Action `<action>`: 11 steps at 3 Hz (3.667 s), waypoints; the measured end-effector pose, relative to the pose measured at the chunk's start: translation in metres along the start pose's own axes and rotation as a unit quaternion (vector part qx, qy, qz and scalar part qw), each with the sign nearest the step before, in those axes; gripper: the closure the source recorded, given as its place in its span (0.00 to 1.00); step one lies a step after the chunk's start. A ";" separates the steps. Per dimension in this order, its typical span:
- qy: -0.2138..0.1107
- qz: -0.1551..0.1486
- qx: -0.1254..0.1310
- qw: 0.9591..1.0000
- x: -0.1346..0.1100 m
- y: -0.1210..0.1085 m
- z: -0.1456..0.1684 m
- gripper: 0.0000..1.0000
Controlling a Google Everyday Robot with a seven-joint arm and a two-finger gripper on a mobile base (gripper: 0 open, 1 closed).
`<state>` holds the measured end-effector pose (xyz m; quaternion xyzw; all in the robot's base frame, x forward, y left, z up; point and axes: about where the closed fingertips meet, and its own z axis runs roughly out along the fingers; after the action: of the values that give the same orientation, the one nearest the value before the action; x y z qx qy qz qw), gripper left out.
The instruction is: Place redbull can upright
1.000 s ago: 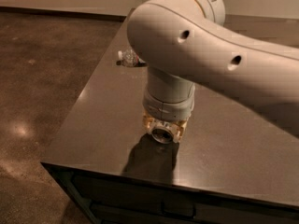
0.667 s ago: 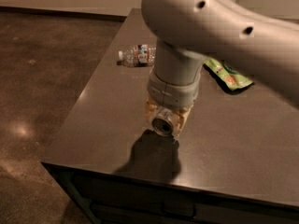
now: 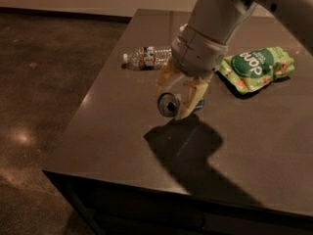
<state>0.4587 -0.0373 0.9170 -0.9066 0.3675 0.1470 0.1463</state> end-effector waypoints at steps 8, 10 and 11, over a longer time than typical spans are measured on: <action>-0.400 0.319 0.230 0.828 -0.020 -0.006 -0.039 1.00; -0.437 0.298 0.269 0.805 -0.015 -0.010 -0.032 1.00; -0.453 0.292 0.279 0.795 -0.011 -0.013 -0.029 1.00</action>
Offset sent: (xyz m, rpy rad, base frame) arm -0.0197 -0.0188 0.0743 0.5244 0.3747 -0.4522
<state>0.4647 -0.0323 0.9494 -0.5062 0.5315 0.4678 0.4924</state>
